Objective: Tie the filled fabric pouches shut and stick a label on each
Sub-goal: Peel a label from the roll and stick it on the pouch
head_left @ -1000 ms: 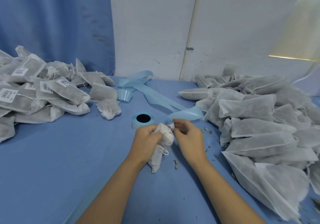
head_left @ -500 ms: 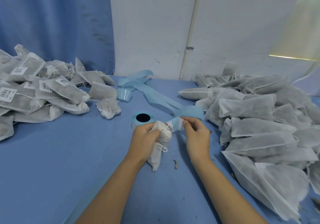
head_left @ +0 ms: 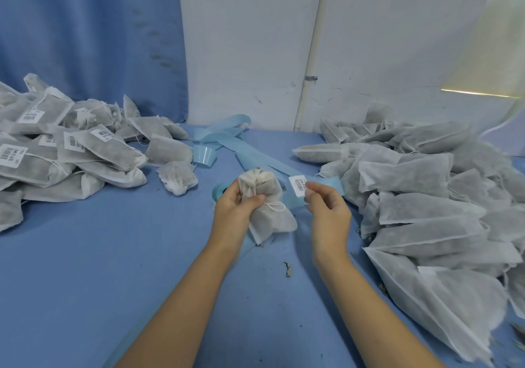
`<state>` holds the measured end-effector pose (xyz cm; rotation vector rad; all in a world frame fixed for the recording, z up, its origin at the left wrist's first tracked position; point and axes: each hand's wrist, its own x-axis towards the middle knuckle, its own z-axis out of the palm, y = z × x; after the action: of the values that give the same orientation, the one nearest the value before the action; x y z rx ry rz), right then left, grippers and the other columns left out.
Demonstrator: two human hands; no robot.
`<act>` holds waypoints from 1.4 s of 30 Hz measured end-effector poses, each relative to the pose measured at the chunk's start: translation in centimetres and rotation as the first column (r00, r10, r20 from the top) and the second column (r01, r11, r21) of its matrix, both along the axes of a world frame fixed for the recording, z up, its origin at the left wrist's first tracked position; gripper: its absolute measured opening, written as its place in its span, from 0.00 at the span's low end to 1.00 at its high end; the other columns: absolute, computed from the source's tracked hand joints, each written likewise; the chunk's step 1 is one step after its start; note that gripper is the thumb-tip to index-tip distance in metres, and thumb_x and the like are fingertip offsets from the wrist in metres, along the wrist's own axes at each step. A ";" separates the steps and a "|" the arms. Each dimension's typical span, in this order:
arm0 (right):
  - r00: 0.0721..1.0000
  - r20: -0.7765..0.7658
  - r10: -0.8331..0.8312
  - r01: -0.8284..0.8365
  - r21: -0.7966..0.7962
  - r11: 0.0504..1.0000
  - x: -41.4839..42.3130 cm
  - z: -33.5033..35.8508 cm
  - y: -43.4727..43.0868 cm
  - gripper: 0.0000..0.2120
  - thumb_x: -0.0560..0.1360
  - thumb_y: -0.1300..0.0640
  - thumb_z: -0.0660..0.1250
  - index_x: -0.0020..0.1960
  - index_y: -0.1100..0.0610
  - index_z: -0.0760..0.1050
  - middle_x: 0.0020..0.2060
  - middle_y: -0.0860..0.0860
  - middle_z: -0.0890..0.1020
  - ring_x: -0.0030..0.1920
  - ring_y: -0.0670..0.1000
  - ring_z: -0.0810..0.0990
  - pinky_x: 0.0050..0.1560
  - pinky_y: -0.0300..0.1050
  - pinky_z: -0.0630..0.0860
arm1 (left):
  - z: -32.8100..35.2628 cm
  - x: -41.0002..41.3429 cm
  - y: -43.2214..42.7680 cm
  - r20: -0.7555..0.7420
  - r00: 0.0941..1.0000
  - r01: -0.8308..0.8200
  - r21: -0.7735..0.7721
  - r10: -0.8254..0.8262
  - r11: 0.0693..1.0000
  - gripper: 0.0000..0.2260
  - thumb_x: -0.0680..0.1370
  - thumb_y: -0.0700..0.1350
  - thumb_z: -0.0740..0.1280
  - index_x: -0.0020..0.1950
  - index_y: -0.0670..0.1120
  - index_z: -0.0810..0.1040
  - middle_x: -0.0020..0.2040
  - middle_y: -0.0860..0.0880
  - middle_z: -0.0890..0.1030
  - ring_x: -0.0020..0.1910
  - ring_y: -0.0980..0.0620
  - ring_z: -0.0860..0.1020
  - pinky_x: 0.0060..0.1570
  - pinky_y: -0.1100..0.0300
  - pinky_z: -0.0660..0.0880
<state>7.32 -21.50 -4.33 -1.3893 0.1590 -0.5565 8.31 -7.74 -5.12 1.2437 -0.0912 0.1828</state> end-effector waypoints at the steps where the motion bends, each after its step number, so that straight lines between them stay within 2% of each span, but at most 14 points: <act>1: 0.999 0.016 0.031 -0.032 0.036 0.999 -0.1 0.2 0.1 0.11 0.76 0.67 0.63 0.48 0.52 0.78 0.30 0.40 0.80 0.34 0.40 0.75 0.38 0.29 0.73 | 0.0 0.0 0.0 0.002 1.000 0.012 -0.020 -0.012 1.000 0.16 0.75 0.31 0.65 0.53 0.51 0.80 0.50 0.51 0.84 0.54 0.51 0.80 0.58 0.56 0.74; 4: 0.986 0.041 0.163 -0.167 0.137 0.976 -0.3 0.8 0.2 0.14 0.76 0.70 0.59 0.53 0.54 0.75 0.31 0.46 0.75 0.35 0.43 0.76 0.39 0.33 0.74 | 0.0 0.1 0.1 0.014 0.999 0.042 -0.058 -0.042 0.997 0.14 0.75 0.32 0.66 0.54 0.49 0.80 0.52 0.47 0.84 0.55 0.48 0.80 0.61 0.51 0.74; 6: 0.975 0.010 0.220 -0.219 0.129 0.967 -0.4 0.8 0.4 0.15 0.75 0.71 0.58 0.56 0.57 0.74 0.33 0.50 0.74 0.35 0.44 0.75 0.39 0.35 0.72 | 0.1 0.1 0.0 0.024 0.998 0.064 -0.061 -0.063 0.996 0.15 0.75 0.31 0.67 0.54 0.49 0.80 0.52 0.47 0.84 0.54 0.48 0.81 0.59 0.52 0.75; 11: 0.954 -0.016 0.300 -0.299 0.063 0.952 -0.6 0.9 0.6 0.17 0.75 0.71 0.56 0.58 0.58 0.72 0.29 0.47 0.75 0.32 0.42 0.75 0.38 0.33 0.72 | 0.2 -0.1 0.1 0.024 0.998 0.052 -0.055 -0.050 0.997 0.14 0.75 0.31 0.66 0.54 0.47 0.80 0.50 0.46 0.84 0.52 0.48 0.81 0.58 0.51 0.75; 14: 0.939 -0.002 0.345 -0.345 -0.029 0.938 -0.8 0.8 0.6 0.18 0.75 0.73 0.56 0.59 0.58 0.71 0.28 0.47 0.73 0.29 0.40 0.73 0.34 0.29 0.70 | 0.3 -0.1 0.2 0.026 0.999 0.043 -0.042 -0.042 0.998 0.13 0.75 0.32 0.67 0.53 0.48 0.80 0.49 0.48 0.84 0.51 0.50 0.81 0.57 0.53 0.75; 17: 0.916 0.010 0.402 -0.396 -0.149 0.906 -0.9 0.6 1.0 0.19 0.75 0.74 0.57 0.59 0.55 0.70 0.29 0.47 0.73 0.31 0.41 0.72 0.38 0.29 0.70 | 0.5 -0.2 0.2 0.034 0.999 0.037 -0.011 -0.036 0.999 0.13 0.75 0.32 0.67 0.52 0.50 0.80 0.46 0.50 0.84 0.48 0.52 0.81 0.53 0.54 0.76; 19: 0.898 0.032 0.440 -0.421 -0.233 0.877 -1.1 0.5 1.3 0.19 0.74 0.70 0.59 0.59 0.51 0.69 0.30 0.46 0.73 0.34 0.42 0.72 0.41 0.31 0.70 | 0.5 -0.2 0.1 0.042 0.998 0.037 -0.010 -0.036 0.999 0.13 0.75 0.32 0.67 0.51 0.49 0.80 0.45 0.51 0.84 0.45 0.53 0.81 0.49 0.57 0.78; 21: 0.892 0.053 0.448 -0.404 -0.349 0.846 -1.2 0.2 1.4 0.19 0.72 0.62 0.59 0.59 0.46 0.67 0.32 0.45 0.73 0.35 0.43 0.71 0.42 0.33 0.69 | 0.6 -0.2 0.1 0.047 0.998 0.032 -0.018 -0.031 0.999 0.13 0.75 0.32 0.67 0.51 0.49 0.79 0.43 0.52 0.84 0.44 0.54 0.82 0.44 0.62 0.78; 23: 0.899 0.066 0.433 -0.351 -0.483 0.802 -1.2 -0.1 1.3 0.20 0.72 0.60 0.58 0.60 0.42 0.65 0.34 0.42 0.73 0.36 0.43 0.71 0.43 0.36 0.70 | 0.7 -0.2 0.1 0.050 0.999 0.020 -0.010 -0.020 1.000 0.13 0.75 0.31 0.66 0.51 0.49 0.79 0.42 0.54 0.85 0.43 0.56 0.82 0.43 0.64 0.78; 28: 0.928 0.089 0.362 -0.196 -0.711 0.676 -1.1 -0.7 1.2 0.22 0.73 0.57 0.58 0.64 0.41 0.61 0.38 0.42 0.74 0.42 0.47 0.75 0.46 0.48 0.74 | 0.9 -0.3 0.0 0.054 0.998 0.009 0.021 -0.010 1.000 0.14 0.75 0.32 0.66 0.51 0.50 0.79 0.44 0.53 0.85 0.45 0.54 0.82 0.45 0.60 0.79; 32: 0.943 0.114 0.313 -0.117 -0.766 0.632 -0.9 -0.8 1.1 0.27 0.71 0.49 0.65 0.67 0.42 0.61 0.37 0.41 0.74 0.42 0.44 0.75 0.42 0.40 0.70 | 1.2 -0.4 -0.1 0.054 0.998 0.024 0.004 -0.024 1.000 0.12 0.76 0.33 0.67 0.53 0.49 0.80 0.48 0.48 0.84 0.47 0.51 0.82 0.50 0.57 0.78; 35: 0.953 0.107 0.285 -0.092 -0.793 0.603 -0.8 -0.7 1.0 0.32 0.70 0.47 0.71 0.70 0.46 0.60 0.39 0.41 0.73 0.43 0.45 0.76 0.44 0.43 0.73 | 1.3 -0.4 -0.1 0.069 0.997 0.030 0.004 -0.030 1.000 0.11 0.75 0.33 0.68 0.52 0.47 0.80 0.47 0.48 0.84 0.46 0.52 0.82 0.47 0.61 0.79; 39: 0.975 0.061 0.213 -0.076 -0.809 0.583 -0.7 -0.8 1.0 0.38 0.71 0.46 0.72 0.74 0.53 0.58 0.46 0.44 0.73 0.49 0.50 0.76 0.50 0.50 0.75 | 1.5 -0.5 -0.1 0.090 0.995 0.045 0.037 -0.048 0.998 0.11 0.75 0.32 0.68 0.53 0.46 0.80 0.45 0.51 0.85 0.46 0.55 0.82 0.42 0.65 0.78; 42: 0.985 0.063 0.159 -0.044 -0.802 0.596 -0.8 -0.9 1.2 0.41 0.69 0.44 0.74 0.74 0.53 0.58 0.51 0.42 0.71 0.54 0.48 0.74 0.53 0.46 0.74 | 1.8 -0.5 0.0 0.108 0.992 0.055 0.072 -0.063 0.996 0.11 0.75 0.32 0.68 0.51 0.47 0.80 0.42 0.54 0.85 0.43 0.58 0.82 0.40 0.67 0.76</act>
<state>6.54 -20.31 -5.25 -2.2269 -0.3334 -0.6517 7.78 -7.74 -3.34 1.2975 -0.2312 0.1983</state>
